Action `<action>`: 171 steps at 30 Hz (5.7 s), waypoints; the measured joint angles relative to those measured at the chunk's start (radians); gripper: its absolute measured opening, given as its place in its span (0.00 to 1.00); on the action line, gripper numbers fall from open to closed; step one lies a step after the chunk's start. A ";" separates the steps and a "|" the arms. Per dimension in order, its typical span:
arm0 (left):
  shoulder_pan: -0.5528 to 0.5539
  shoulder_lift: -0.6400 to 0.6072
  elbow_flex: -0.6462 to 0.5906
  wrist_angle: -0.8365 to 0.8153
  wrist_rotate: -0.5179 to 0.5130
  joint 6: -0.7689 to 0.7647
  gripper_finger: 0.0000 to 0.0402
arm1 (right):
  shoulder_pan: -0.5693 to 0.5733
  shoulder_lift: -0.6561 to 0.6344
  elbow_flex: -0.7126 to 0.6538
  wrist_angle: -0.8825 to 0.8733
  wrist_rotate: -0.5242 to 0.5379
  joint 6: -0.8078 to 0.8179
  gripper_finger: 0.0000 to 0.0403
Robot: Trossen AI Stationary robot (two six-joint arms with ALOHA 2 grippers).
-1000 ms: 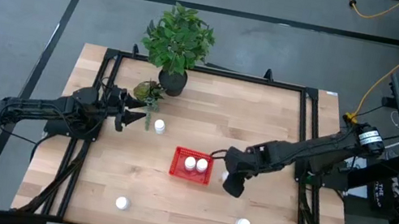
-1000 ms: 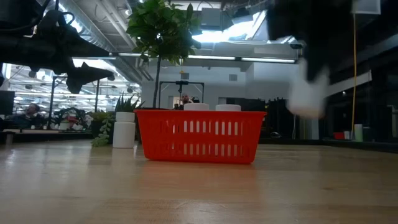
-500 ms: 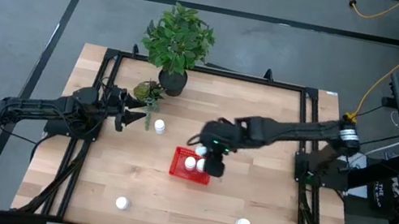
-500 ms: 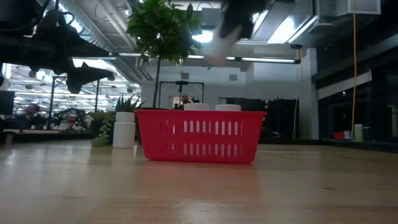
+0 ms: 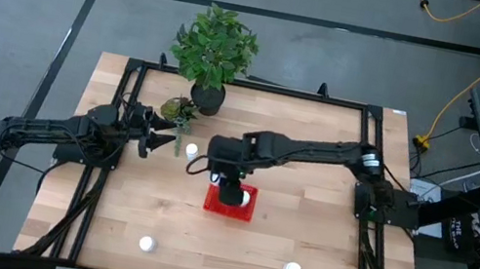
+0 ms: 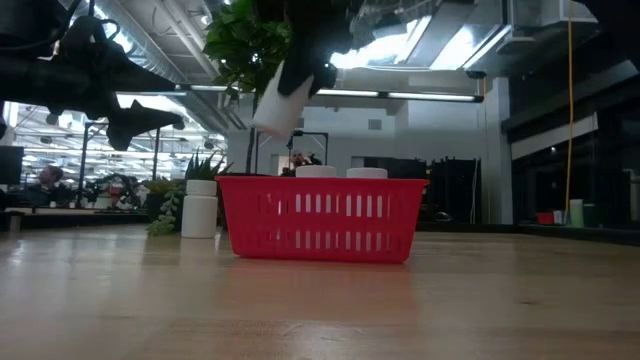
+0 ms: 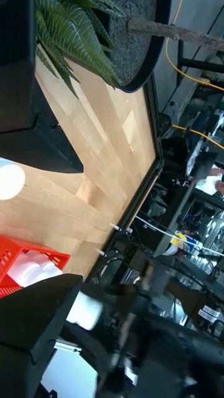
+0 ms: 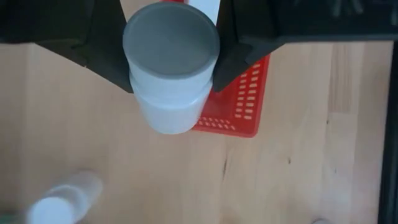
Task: Pick and place pill bottles into a basket
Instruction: Put the white pill bottle into the bin
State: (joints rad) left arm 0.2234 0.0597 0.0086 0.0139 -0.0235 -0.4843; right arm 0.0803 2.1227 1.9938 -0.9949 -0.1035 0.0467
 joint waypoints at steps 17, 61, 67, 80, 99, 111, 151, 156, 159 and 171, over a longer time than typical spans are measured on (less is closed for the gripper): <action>0.000 0.000 0.000 -0.003 0.019 0.000 0.68 | 0.001 0.093 -0.003 0.015 -0.024 -0.003 0.42; 0.000 0.017 0.000 -0.003 0.016 0.018 0.68 | -0.023 0.195 -0.005 -0.003 -0.028 -0.052 0.65; 0.000 0.017 0.000 -0.003 0.016 0.018 0.68 | -0.023 0.195 0.017 -0.017 -0.028 -0.056 0.65; 0.000 0.017 0.000 -0.003 0.017 0.018 0.68 | -0.034 0.189 0.344 -0.254 0.082 -0.087 0.65; 0.000 0.049 0.000 -0.003 0.022 0.077 0.68 | 0.469 -0.531 -0.227 -0.127 0.167 0.424 0.65; 0.000 0.133 0.000 -0.003 0.020 0.000 0.68 | 0.693 -0.595 -0.755 0.137 0.199 1.197 0.67; 0.000 0.359 0.000 0.011 -0.075 -0.253 0.68 | 0.731 -0.284 -0.779 0.202 0.118 1.538 0.80; 0.000 0.359 0.000 0.011 -0.075 -0.262 0.68 | 0.731 -0.284 -0.779 0.202 0.117 1.537 0.64; 0.000 0.359 0.000 0.011 -0.079 -0.262 0.68 | 0.731 -0.285 -0.778 0.202 0.117 1.515 0.50; 0.000 0.359 0.000 0.014 -0.097 -0.245 0.68 | 0.653 -0.290 -0.686 0.098 0.117 1.213 0.42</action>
State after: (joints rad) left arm 0.2235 0.4191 0.0082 0.0280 -0.1203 -0.7290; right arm 0.7334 1.8326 1.3080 -0.8973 0.0137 1.2599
